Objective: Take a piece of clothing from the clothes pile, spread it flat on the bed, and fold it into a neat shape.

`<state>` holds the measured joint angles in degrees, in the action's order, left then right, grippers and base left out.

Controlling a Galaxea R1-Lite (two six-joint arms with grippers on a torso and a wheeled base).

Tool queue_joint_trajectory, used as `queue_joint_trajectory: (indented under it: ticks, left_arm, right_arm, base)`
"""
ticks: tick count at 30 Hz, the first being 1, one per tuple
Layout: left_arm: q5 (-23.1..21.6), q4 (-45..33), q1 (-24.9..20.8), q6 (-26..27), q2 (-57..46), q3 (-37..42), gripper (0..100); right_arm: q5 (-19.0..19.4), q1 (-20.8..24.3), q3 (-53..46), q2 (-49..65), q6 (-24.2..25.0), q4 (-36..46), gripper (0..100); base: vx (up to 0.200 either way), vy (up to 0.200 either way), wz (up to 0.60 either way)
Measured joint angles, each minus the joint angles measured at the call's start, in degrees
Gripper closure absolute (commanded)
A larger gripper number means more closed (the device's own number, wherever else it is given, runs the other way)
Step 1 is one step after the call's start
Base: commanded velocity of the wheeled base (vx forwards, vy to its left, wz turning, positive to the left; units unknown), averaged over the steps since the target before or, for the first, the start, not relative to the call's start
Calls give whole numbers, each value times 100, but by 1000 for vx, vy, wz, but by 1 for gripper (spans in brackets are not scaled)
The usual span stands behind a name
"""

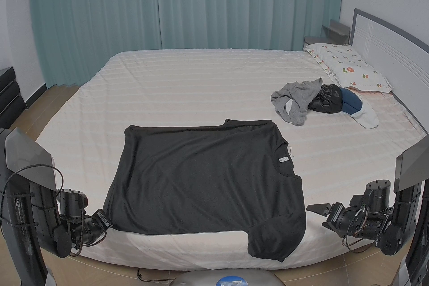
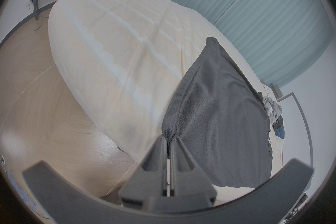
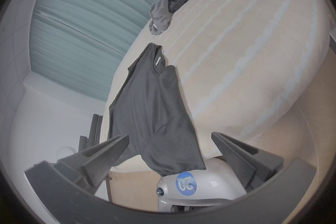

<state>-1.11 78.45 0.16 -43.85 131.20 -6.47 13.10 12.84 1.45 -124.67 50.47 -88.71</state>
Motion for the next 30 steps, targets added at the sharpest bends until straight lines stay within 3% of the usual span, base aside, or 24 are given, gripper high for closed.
queue_joint_trajectory:
  ticks: [8,27,28,30]
  left_arm:
    - [11,5,118,26,-267,334,100]
    - [-11,11,116,22,-372,511,100]
    - [-12,11,116,22,-372,513,100]
    - [-15,11,116,22,-372,511,100]
  right_arm:
    - [22,282,59,-105,-244,0,0]
    - [202,299,847,-1012,-561,-27,0]
    - [202,299,869,-1050,-611,-27,100]
    - [195,295,883,-1100,-652,-27,100]
  base:
    - [0,0,0]
    - [0,0,0]
    - [0,0,0]
    - [0,0,0]
